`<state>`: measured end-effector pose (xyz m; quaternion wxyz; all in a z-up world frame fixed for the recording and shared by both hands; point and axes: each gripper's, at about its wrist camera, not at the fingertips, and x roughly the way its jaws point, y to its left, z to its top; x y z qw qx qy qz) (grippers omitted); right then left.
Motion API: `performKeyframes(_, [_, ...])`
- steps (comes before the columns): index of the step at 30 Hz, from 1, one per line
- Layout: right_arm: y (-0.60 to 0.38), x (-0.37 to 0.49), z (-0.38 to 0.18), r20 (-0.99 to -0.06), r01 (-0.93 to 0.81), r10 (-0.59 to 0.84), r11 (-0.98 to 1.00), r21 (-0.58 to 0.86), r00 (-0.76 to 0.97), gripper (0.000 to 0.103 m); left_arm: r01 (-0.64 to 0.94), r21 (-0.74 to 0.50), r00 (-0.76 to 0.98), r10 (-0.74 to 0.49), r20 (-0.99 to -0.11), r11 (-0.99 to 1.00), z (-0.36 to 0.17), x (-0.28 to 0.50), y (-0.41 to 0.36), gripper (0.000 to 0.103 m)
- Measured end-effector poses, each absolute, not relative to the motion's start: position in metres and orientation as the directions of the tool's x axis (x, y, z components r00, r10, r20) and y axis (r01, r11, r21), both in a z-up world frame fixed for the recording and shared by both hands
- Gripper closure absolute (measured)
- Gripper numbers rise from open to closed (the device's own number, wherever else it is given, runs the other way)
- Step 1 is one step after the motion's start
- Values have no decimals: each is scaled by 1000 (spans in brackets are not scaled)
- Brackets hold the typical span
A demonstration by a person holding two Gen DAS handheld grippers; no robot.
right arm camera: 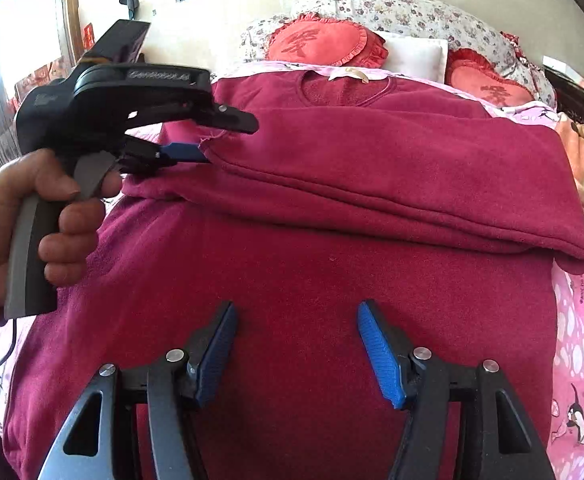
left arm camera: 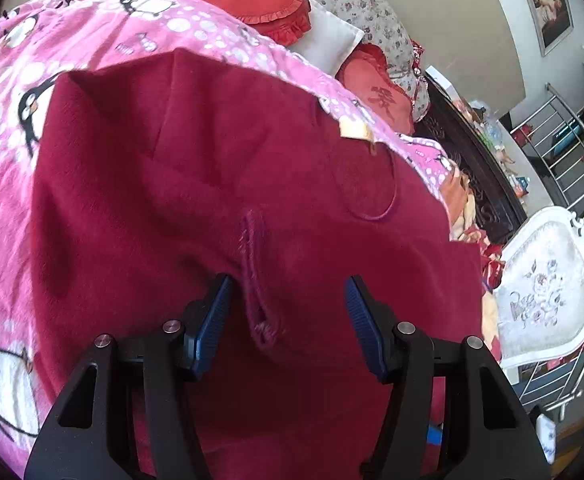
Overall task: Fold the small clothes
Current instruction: 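Lower the left gripper to the shirt hem and close on it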
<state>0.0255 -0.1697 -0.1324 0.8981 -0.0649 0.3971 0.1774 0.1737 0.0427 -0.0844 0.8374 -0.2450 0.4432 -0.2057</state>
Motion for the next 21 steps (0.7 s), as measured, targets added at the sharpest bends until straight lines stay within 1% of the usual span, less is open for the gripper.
performKeyframes(3, [-169, 25, -132, -735, -370, 270, 928, 28, 621, 41, 149, -584, 547, -559, -623, 798, -74, 172, 38, 45])
performKeyframes(5, [-169, 27, -131, -736, -370, 270, 929, 28, 621, 41, 150, -553, 553, -534, -640, 819, -73, 176, 33, 47])
performKeyframes(6, [-169, 27, -131, -736, -370, 270, 929, 28, 621, 41, 140, -532, 549, -513, -660, 835, -76, 178, 31, 56])
performKeyframes(7, [-169, 27, -131, -736, -370, 270, 928, 29, 621, 41, 132, -516, 543, -497, -676, 846, -79, 181, 28, 69])
performKeyframes(8, [-169, 27, -131, -736, -370, 270, 929, 29, 621, 41, 116, -493, 543, -471, -695, 862, -82, 183, 27, 74])
performKeyframes(10, [-169, 28, -131, -736, -370, 271, 928, 30, 621, 41, 102, -482, 549, -453, -702, 870, -84, 184, 28, 94])
performKeyframes(13, [-168, 28, -131, -736, -370, 271, 928, 30, 620, 41, 93, -504, 552, -465, -692, 859, -83, 180, 33, 98])
performKeyframes(15, [-168, 28, -131, -736, -370, 271, 928, 30, 621, 41, 120, -523, 582, -486, -652, 844, -73, 168, 42, 98])
performKeyframes(18, [-168, 28, -131, -736, -370, 270, 929, 29, 621, 41, 122, -527, 621, -479, -620, 841, -60, 154, 64, 98])
performKeyframes(21, [-168, 28, -131, -736, -370, 270, 929, 29, 621, 41, 84, -509, 640, -438, -632, 857, -57, 149, 95, 98])
